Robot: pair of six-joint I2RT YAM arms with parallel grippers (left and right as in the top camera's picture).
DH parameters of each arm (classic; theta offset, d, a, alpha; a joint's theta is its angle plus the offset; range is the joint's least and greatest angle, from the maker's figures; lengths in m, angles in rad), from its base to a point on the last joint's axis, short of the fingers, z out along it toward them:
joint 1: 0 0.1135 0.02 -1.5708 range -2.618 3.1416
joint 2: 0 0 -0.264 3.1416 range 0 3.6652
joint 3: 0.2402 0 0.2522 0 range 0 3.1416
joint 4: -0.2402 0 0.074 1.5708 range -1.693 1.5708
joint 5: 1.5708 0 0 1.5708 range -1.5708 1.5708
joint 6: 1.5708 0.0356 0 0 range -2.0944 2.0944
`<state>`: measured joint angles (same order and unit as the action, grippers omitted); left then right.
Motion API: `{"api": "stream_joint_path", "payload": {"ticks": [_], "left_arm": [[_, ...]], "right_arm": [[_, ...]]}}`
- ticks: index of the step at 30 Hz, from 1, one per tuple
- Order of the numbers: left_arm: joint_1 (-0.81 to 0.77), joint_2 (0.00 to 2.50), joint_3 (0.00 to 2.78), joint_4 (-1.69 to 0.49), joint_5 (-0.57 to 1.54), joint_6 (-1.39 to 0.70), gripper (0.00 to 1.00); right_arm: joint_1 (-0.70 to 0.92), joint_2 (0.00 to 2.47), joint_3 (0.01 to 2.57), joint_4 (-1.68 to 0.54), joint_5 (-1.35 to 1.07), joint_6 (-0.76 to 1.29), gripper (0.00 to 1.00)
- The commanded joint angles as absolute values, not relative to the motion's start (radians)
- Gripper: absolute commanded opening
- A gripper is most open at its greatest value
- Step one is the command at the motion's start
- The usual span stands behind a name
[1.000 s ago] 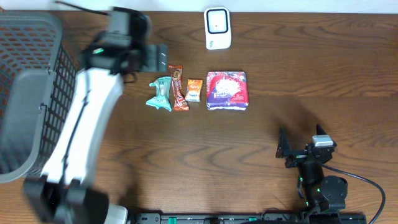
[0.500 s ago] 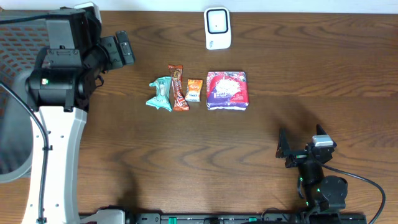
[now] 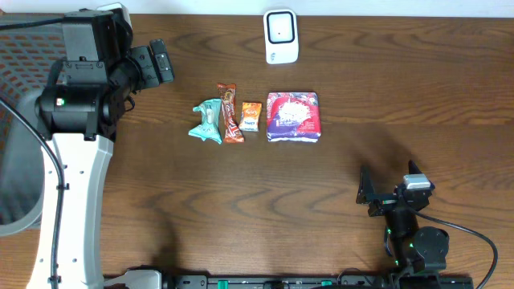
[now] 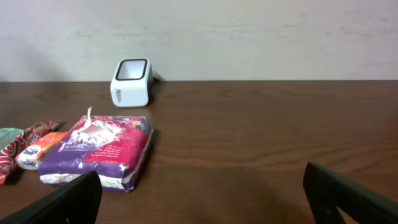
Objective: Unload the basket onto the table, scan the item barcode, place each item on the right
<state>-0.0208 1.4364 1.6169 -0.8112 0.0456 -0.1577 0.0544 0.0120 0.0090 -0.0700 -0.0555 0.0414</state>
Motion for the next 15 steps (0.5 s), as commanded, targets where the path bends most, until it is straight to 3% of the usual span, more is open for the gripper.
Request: {"api": "stream_joint_path", "payload": {"ticks": [1,5,8,15], "left_arm": [[-0.018,1.443,1.627,-0.811,0.033,-0.162,0.98],[-0.018,1.443,1.627,-0.811,0.033,-0.162,0.98],[-0.018,1.443,1.627,-0.811,0.033,-0.162,0.98],[-0.018,1.443,1.627,-0.811,0.033,-0.162,0.98]], "right_arm": [[0.052,0.007,0.006,-0.070,-0.033,0.046,0.99],[0.052,0.007,0.006,-0.039,0.009,0.052,0.99],[0.053,0.007,0.006,0.070,-0.142,0.167,0.99],[0.053,0.007,0.006,0.570,-0.168,0.235,0.99]]}}
